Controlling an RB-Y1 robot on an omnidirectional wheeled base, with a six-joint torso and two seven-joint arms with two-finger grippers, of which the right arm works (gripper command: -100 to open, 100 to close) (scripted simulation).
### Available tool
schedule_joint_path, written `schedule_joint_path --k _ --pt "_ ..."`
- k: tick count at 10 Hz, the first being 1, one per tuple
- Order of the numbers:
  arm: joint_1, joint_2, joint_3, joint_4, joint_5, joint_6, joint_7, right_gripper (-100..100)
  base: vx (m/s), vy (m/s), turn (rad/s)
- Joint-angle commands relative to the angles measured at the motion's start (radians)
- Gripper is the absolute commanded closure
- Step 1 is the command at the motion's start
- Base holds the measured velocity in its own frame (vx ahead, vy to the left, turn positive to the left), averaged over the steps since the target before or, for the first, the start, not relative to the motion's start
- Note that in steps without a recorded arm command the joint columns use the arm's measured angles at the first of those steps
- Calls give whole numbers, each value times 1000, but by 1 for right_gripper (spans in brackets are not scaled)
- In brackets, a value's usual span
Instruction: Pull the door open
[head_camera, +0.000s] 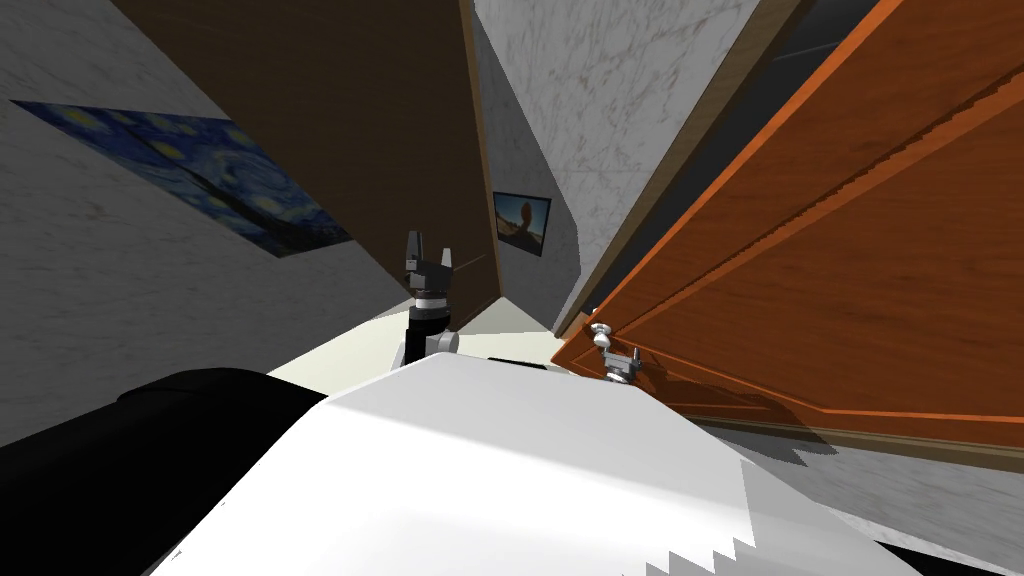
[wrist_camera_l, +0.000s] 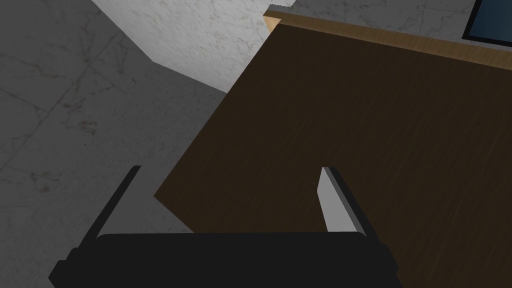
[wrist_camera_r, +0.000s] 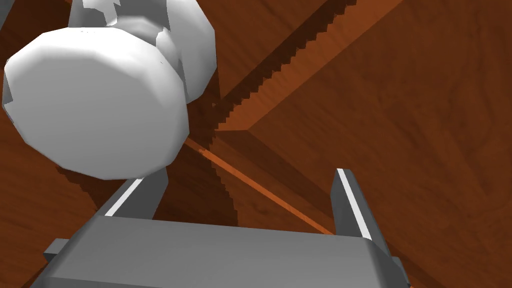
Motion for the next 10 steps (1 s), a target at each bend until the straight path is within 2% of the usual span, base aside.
schedule_joint_path --k 1,2,4,5,7,8,9,10 --pt "2 17 32 -19 1 -1 -28 -100 -36 -1 14" --pt "4 16 47 -24 -19 -3 -67 -100 -41 -8 33" --pt "4 16 47 -24 -19 -3 -69 -100 -33 2 31" --pt "7 14 61 -30 -40 -5 -110 -100 -50 -9 44" --pt "7 14 61 -30 -40 -5 -110 -100 -28 -6 25" --pt "10 13 76 -36 -61 -8 -151 -100 -21 -4 22" --pt "10 13 76 -36 -61 -8 -151 -100 -39 -2 49" --pt "13 11 91 -42 -82 -10 -193 -100 -54 -2 46"
